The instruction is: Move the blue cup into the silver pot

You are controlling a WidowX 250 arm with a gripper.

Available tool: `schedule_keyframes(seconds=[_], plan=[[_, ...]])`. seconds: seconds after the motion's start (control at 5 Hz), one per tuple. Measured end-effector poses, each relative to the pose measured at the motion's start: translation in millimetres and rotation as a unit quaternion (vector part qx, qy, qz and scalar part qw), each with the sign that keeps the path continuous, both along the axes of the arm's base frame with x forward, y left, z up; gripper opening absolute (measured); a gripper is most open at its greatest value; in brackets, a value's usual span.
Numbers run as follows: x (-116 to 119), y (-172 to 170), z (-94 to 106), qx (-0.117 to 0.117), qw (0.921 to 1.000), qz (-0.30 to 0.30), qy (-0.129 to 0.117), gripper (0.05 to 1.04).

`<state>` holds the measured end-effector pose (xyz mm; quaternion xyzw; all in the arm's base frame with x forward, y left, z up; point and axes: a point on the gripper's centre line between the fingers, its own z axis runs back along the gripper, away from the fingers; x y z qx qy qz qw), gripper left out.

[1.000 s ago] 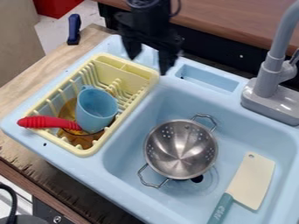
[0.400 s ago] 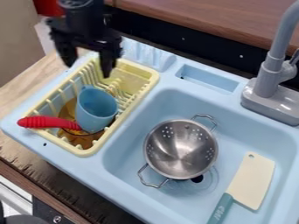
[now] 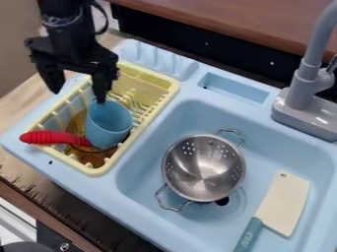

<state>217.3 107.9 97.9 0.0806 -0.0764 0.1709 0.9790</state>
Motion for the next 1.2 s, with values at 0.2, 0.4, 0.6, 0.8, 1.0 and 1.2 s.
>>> schedule_keyframes(seconds=[0.2, 0.4, 0.6, 0.8, 1.0, 1.2], plan=[[-5, -7, -14.0, 0.018, 0.9998, 0.002, 0.002, 0.999], [0, -8, -21.3, 0.038, 0.9992, 0.010, -0.001, 0.999], [2, -7, -27.9, 0.052, 0.9983, 0.024, 0.004, 0.999], [1, -4, -30.9, 0.064, 0.9975, 0.026, 0.014, 0.999], [1, -2, -31.9, 0.067, 0.9974, 0.024, 0.012, 0.952], [-1, -5, -45.0, 0.081, 0.9961, 0.026, 0.024, 0.680]])
